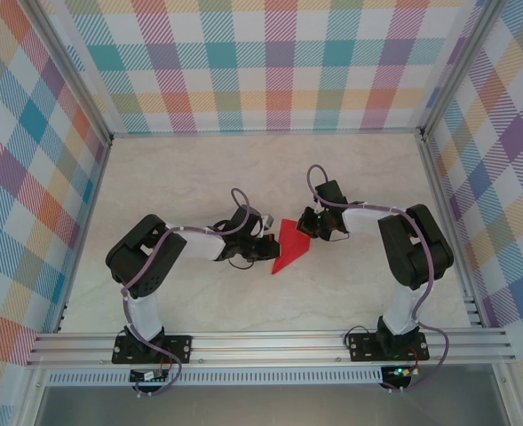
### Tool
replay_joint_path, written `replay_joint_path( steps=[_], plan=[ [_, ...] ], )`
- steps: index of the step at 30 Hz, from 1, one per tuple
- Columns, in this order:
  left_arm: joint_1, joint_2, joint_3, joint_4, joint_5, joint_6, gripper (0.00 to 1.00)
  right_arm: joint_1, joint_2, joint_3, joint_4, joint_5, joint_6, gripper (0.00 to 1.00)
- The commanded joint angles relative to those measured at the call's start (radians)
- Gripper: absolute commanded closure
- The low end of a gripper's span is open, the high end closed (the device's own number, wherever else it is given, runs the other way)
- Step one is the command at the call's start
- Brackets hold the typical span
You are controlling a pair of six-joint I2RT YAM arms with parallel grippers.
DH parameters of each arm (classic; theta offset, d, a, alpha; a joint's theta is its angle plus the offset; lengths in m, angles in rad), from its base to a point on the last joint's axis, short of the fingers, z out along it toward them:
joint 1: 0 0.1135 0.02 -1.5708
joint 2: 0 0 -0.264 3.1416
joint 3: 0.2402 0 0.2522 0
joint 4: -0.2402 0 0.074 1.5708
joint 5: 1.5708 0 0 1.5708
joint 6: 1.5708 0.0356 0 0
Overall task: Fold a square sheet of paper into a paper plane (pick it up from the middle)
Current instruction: Fourth fold the wing at the center of the table.
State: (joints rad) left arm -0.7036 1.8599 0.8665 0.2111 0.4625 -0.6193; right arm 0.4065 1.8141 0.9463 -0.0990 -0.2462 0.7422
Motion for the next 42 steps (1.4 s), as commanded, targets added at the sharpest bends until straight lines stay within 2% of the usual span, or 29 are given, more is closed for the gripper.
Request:
replay_joint_path(
  steps=[1, 5, 13, 18, 25, 31, 42],
  plan=[
    [-0.008, 0.030, -0.037, -0.125, -0.016, 0.016, 1.00, -0.004, -0.010, 0.021, -0.034, 0.023, -0.028, 0.94],
    [-0.007, 0.027, -0.039, -0.124, -0.018, 0.016, 1.00, -0.008, -0.045, 0.040, -0.049, 0.052, -0.036, 0.93],
    [-0.008, 0.027, -0.043, -0.118, -0.015, 0.014, 1.00, -0.043, 0.053, 0.059, -0.044, 0.068, -0.026, 0.94],
    [-0.008, 0.025, -0.043, -0.116, -0.016, 0.014, 1.00, -0.043, 0.027, 0.067, -0.066, 0.067, -0.026, 0.94],
    [-0.008, 0.022, -0.046, -0.110, -0.020, 0.005, 1.00, -0.043, -0.131, -0.001, -0.026, -0.045, 0.008, 0.93],
    [-0.008, 0.025, -0.043, -0.099, -0.018, -0.005, 1.00, -0.031, -0.151, -0.111, 0.063, -0.183, 0.079, 0.94],
    [-0.009, 0.018, -0.040, -0.100, -0.022, -0.012, 1.00, 0.045, -0.103, -0.144, 0.105, -0.208, 0.108, 0.95]
  ],
)
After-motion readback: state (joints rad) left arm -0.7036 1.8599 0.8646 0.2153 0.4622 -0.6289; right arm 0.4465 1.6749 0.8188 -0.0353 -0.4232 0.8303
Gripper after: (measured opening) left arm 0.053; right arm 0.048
